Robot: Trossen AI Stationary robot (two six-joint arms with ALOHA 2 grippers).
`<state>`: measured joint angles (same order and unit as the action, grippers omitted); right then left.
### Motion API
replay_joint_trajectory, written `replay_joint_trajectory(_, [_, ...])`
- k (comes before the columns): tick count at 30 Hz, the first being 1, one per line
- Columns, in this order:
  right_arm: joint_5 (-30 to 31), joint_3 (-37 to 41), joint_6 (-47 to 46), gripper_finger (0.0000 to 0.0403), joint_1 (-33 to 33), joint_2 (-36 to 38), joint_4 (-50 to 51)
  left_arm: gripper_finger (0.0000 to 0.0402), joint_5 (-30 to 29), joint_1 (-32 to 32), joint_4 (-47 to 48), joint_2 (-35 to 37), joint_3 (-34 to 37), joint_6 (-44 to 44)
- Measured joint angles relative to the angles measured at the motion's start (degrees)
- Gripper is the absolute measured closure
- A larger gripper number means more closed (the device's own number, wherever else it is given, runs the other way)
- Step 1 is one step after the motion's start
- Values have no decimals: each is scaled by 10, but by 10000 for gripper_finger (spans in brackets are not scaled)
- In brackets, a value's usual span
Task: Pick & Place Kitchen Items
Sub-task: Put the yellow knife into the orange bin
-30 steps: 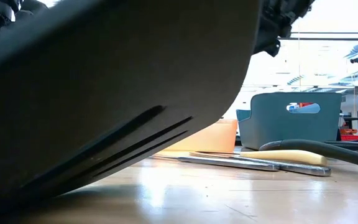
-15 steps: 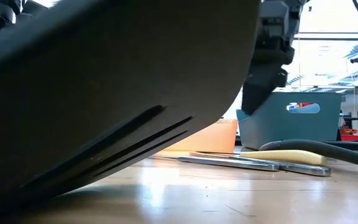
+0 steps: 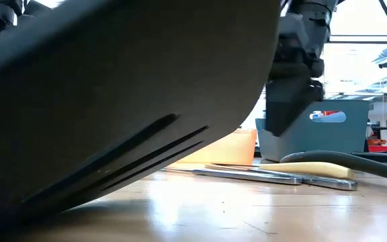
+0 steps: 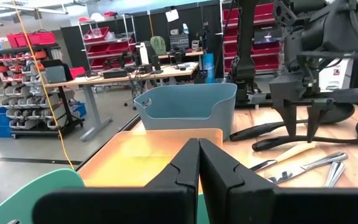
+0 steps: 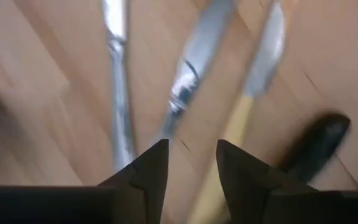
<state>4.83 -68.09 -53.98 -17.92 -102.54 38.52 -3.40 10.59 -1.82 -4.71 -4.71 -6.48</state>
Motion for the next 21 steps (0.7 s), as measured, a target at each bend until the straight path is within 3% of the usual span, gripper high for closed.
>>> replay_joint_trajectory(21, [-3, 33, -23, 273, -18, 0, -24, 384, 0, 0, 0, 0, 0, -4])
